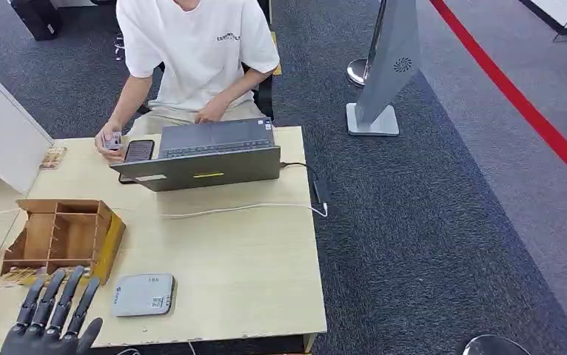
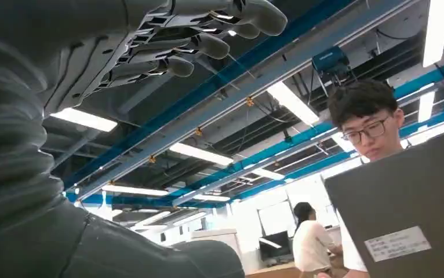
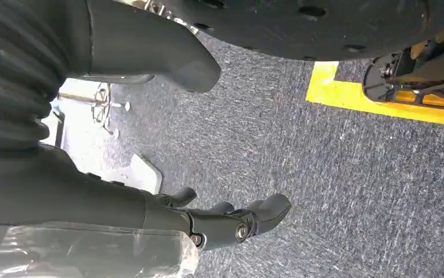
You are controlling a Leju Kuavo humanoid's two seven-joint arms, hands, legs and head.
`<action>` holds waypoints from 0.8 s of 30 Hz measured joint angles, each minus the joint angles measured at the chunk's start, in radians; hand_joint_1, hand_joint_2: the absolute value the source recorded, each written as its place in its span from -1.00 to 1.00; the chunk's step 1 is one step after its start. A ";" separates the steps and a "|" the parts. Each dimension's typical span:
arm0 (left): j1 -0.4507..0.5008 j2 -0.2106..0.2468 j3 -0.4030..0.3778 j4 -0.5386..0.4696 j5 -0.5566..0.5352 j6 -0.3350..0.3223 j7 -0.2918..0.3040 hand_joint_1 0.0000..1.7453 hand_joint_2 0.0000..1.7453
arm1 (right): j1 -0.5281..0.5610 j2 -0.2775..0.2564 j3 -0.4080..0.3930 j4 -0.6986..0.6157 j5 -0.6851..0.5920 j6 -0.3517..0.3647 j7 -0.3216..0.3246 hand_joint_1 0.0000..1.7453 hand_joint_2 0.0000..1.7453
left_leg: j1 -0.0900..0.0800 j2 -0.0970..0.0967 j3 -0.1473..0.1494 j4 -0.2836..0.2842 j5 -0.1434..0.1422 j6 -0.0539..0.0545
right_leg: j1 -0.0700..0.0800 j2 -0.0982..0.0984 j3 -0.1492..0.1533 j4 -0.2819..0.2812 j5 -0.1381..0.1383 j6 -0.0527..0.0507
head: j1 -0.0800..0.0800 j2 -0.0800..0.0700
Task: Pass the card to the sensor for recognition and then transmit it.
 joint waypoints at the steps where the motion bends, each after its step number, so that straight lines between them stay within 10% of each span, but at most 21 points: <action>1: 0.001 -0.002 0.005 0.000 0.000 0.000 0.000 -1.00 1.00 | 0.000 0.000 -0.002 0.000 0.001 0.000 0.000 -1.00 1.00 | 0.000 0.000 0.000 0.000 0.000 0.000 | 0.000 0.000 0.000 0.000 0.000 0.000 | 0.000 0.000; 12: -0.002 -0.037 0.113 0.015 0.009 0.000 -0.082 -1.00 1.00 | -0.002 -0.001 -0.024 0.000 0.054 -0.001 -0.019 -1.00 1.00 | 0.000 -0.001 0.000 0.000 0.000 0.000 | 0.000 -0.001 0.000 0.000 0.000 0.000 | 0.000 0.000; 19: -0.088 -0.109 0.375 0.146 0.096 0.001 -0.396 -1.00 1.00 | -0.010 -0.007 -0.055 0.015 0.101 -0.001 -0.042 -1.00 1.00 | 0.000 -0.001 0.000 0.000 0.000 0.000 | 0.000 -0.001 0.001 0.000 0.000 0.000 | 0.000 0.000; 24: -0.130 -0.129 0.525 0.243 0.122 0.001 -0.423 -1.00 1.00 | -0.012 -0.015 -0.063 0.029 0.121 0.000 -0.043 -1.00 1.00 | 0.001 -0.001 0.000 0.000 0.000 0.000 | 0.000 -0.001 0.000 0.000 0.000 0.000 | 0.001 0.000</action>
